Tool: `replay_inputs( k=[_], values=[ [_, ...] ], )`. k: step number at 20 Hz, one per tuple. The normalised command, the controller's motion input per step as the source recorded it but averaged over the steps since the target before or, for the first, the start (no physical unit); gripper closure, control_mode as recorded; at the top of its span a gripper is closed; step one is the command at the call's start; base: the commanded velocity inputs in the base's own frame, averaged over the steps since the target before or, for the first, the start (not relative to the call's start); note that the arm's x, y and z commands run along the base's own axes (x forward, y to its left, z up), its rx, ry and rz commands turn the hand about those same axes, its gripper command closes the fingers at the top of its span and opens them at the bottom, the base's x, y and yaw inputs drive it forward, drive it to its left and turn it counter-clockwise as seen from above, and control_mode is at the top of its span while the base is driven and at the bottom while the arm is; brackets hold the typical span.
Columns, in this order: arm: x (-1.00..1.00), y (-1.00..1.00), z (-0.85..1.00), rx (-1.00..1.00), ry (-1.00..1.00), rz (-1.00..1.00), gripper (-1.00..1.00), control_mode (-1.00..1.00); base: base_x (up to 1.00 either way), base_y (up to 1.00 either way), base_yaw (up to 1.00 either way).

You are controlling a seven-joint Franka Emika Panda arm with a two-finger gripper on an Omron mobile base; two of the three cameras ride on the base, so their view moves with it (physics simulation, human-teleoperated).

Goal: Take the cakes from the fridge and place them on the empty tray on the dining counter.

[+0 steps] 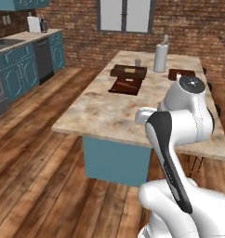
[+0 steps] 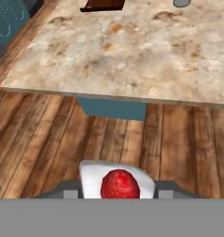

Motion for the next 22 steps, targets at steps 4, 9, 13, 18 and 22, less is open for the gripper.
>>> replay_inputs(
  k=[4,9,13,18,22],
  values=[
    [0.0,0.0,0.0,0.0,0.0,0.0,1.0,1.0,0.0,-1.0,-0.25],
    [0.0,0.0,0.0,0.0,0.0,0.0,1.0,1.0,0.0,-1.0,-0.23],
    [0.0,0.0,0.0,0.0,0.0,0.0,1.0,1.0,0.0,-1.0,-0.22],
    [0.0,0.0,0.0,0.0,0.0,0.0,1.0,1.0,0.2,-1.0,-0.13],
    [0.0,0.0,0.0,0.0,0.0,0.0,1.0,1.0,0.57,-1.0,0.01]
  ],
)
